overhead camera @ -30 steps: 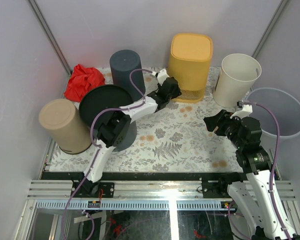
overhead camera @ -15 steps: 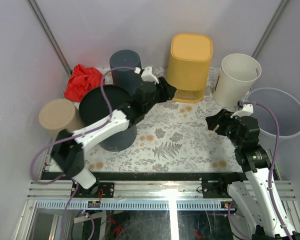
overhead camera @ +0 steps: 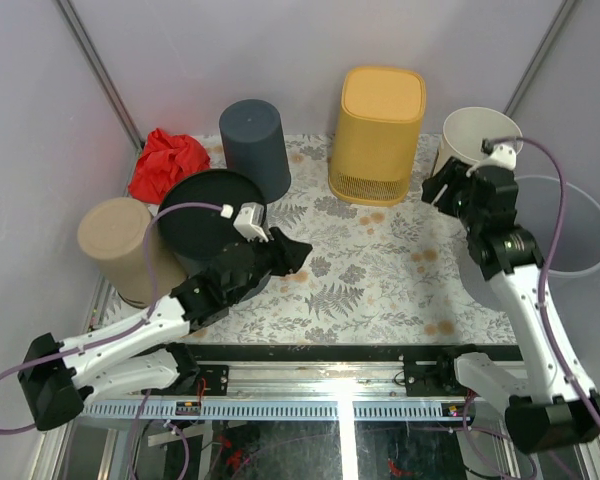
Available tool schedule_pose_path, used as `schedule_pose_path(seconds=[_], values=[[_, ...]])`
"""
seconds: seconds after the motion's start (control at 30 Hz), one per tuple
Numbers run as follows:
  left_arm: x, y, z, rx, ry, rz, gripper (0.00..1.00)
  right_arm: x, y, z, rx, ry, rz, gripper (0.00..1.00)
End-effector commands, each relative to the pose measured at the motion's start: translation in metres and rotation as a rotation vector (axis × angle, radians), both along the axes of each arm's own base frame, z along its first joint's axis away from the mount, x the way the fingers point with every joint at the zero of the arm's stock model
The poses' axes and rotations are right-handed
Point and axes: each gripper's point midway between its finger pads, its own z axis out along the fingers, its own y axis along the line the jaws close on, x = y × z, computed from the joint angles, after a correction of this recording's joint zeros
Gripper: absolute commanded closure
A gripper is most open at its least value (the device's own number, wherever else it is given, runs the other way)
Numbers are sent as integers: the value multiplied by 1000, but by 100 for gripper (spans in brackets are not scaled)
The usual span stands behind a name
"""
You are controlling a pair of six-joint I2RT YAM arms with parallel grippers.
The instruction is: Turn the large container upside down
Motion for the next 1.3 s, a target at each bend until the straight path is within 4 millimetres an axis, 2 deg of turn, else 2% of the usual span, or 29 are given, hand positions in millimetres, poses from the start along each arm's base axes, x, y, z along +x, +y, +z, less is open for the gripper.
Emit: schedule_pose_path(seconds=[0.0, 0.17, 0.3, 0.47, 0.6, 0.63, 0.9, 1.2, 1.27], values=[[-9, 15, 1, -28, -24, 30, 54, 38, -14, 46, -70, -79, -90, 33], [-18, 20, -15, -14, -18, 8, 54, 77, -24, 50, -158, -36, -154, 33], [-18, 18, -28, 19, -18, -9, 54, 106, -23, 45, -225, -27, -136, 33], [-18, 10, -34, 36, -10, -42, 54, 140, -35, 31, -345, 20, -182, 32], [-21, 9, -33, 30, -10, -57, 54, 159, -39, 20, -409, 54, -193, 31], [-21, 9, -32, 30, -11, -56, 54, 164, -41, 22, -422, 55, -203, 30], [-12, 27, -32, 78, -33, 30, 52, 186, -59, -2, -474, 139, -245, 29], [-7, 24, -44, 102, 0, 24, 51, 195, -70, -22, -487, 199, -255, 28], [-6, 25, -43, 100, -3, 30, 51, 196, -72, -26, -483, 210, -253, 34]])
